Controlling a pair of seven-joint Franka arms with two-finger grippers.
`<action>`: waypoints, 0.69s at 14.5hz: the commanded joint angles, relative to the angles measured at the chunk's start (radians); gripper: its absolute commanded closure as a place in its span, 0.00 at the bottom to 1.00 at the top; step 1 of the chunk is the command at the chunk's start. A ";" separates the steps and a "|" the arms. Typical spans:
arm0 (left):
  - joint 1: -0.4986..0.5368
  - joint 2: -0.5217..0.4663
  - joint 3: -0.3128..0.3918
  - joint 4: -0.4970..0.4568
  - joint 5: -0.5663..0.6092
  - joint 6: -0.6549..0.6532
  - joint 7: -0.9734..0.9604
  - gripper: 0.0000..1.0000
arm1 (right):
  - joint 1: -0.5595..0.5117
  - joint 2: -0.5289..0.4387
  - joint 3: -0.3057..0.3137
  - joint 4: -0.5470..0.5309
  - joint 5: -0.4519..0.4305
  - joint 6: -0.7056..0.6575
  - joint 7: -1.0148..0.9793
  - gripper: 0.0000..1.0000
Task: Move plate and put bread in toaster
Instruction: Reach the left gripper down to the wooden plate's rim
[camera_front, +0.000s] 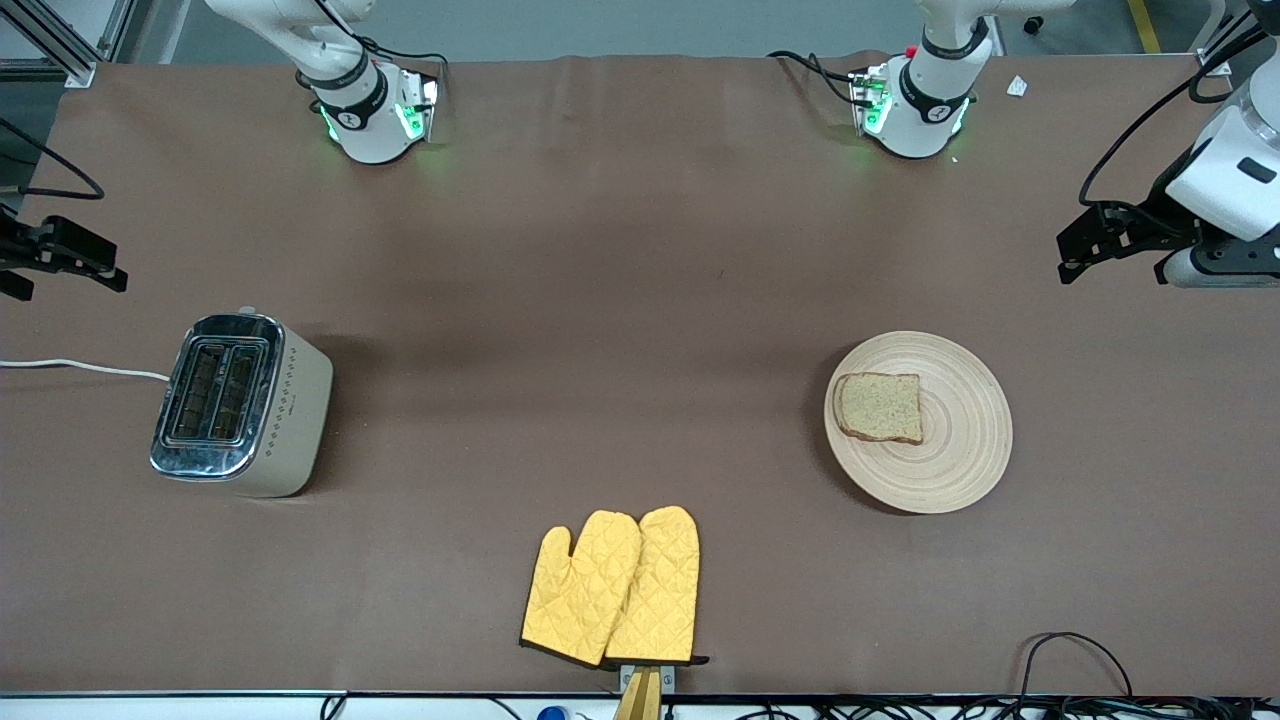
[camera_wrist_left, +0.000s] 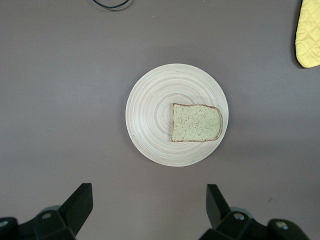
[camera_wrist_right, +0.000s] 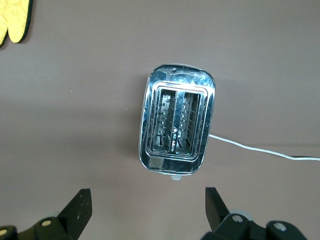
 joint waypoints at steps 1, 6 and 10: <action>-0.003 0.014 -0.001 0.029 -0.012 -0.001 -0.009 0.00 | -0.035 -0.021 0.036 -0.018 -0.009 0.007 -0.005 0.00; 0.034 0.037 0.009 0.029 -0.038 -0.026 0.014 0.00 | -0.029 -0.021 0.035 -0.018 -0.010 0.007 -0.005 0.00; 0.116 0.092 0.013 0.021 -0.184 -0.035 0.123 0.00 | -0.027 -0.021 0.035 -0.018 -0.009 0.007 -0.005 0.00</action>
